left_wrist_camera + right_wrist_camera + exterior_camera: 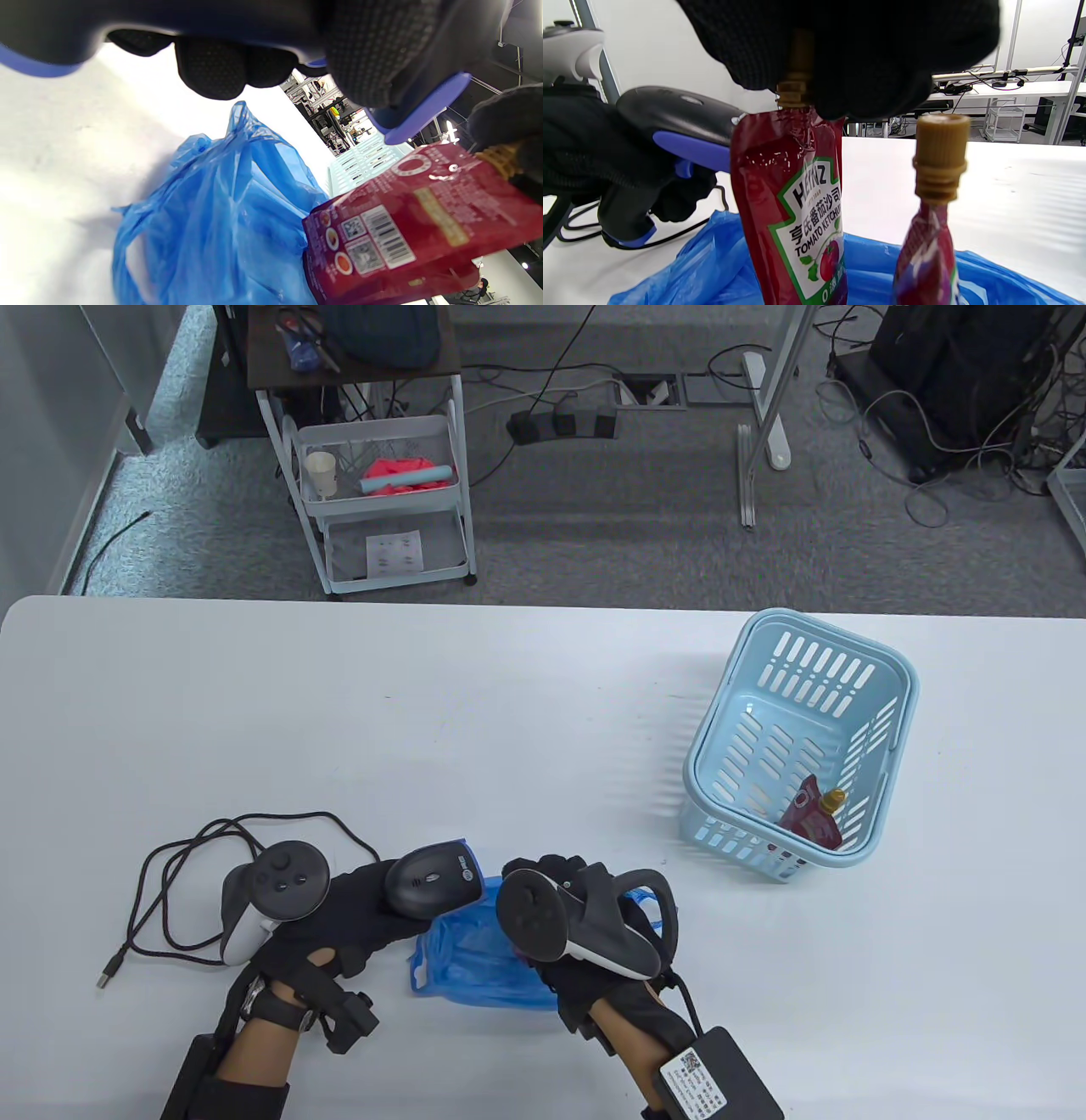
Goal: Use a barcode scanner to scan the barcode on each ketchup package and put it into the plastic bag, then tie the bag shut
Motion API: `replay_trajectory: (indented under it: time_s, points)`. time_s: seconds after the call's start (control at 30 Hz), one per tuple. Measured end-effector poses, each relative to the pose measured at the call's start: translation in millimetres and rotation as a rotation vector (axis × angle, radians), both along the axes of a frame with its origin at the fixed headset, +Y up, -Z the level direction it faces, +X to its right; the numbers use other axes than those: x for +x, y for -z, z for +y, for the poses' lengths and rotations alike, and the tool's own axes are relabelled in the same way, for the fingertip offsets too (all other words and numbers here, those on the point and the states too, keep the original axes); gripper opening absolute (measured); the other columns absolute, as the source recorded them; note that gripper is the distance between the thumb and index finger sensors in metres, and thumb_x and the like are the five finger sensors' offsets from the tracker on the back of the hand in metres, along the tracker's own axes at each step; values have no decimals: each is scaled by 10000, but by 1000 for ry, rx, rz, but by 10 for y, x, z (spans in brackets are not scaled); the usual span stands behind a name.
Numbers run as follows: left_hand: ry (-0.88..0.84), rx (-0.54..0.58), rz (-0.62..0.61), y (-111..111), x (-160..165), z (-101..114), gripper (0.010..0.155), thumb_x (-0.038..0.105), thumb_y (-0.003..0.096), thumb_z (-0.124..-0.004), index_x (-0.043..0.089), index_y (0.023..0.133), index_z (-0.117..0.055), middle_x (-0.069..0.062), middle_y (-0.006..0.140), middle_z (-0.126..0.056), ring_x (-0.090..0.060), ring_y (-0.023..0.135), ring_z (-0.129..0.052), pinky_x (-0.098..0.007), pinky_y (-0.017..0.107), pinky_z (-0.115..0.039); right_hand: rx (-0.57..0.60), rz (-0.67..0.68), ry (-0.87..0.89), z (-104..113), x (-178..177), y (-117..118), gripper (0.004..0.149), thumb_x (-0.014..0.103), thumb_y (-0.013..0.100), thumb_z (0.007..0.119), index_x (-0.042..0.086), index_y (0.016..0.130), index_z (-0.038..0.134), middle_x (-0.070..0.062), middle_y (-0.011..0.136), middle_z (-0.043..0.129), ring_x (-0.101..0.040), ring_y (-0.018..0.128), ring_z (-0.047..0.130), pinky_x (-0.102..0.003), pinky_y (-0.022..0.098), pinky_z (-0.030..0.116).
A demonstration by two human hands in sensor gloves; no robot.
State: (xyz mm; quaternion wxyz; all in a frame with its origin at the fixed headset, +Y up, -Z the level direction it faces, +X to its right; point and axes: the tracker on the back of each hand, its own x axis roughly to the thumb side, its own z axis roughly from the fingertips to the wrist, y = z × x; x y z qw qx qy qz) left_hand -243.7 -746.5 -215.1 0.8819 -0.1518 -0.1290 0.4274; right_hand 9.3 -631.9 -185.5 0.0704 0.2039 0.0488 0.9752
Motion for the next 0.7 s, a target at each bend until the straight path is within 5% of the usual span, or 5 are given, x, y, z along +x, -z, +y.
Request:
replay_trajectory:
  time_s: [0.7]
  points:
    - [0,-11,-8,-6,13,27,530,471,439,-884,261,921,-812,12,906,-850,-302,718,-961,-511,608,-768,21,6,-235,-179,-210,9,442,254,489,841,98,899,785,-169,794,906,-331,526,919,-393,348,816]
